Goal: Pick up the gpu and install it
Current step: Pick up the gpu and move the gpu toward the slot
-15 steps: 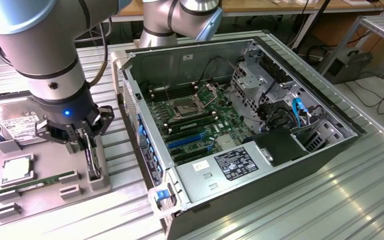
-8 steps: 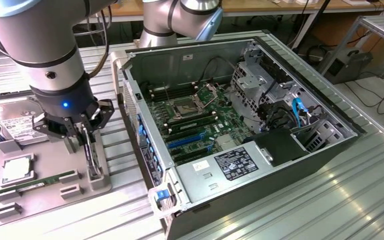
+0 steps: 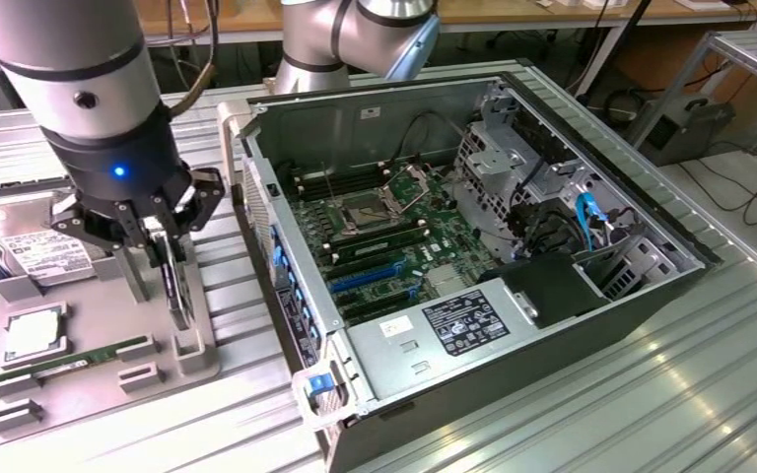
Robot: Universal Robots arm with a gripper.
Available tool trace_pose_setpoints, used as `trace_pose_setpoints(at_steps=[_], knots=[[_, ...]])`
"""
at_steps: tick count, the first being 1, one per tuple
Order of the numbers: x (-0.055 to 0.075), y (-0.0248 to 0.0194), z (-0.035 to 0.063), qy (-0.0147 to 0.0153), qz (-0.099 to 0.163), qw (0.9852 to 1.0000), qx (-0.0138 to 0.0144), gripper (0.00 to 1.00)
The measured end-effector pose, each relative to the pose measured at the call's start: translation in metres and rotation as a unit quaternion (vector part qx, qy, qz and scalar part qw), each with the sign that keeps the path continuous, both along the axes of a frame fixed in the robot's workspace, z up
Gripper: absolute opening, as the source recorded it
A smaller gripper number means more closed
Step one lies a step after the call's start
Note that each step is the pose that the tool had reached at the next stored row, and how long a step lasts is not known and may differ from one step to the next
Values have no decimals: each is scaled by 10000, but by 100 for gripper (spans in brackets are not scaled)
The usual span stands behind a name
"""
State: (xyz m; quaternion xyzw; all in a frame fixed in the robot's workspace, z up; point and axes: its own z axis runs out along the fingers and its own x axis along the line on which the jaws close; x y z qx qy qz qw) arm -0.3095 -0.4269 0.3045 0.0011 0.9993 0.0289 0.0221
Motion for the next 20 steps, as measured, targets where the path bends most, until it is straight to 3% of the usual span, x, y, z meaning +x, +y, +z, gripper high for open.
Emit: trace_pose_setpoints(at_steps=[8,16,20], knots=[[30,-83,392,6,0,10000,10,26],[120,-235,809,9,0,10000,21,26],[232,-313,1023,11,0,10000,42,26]])
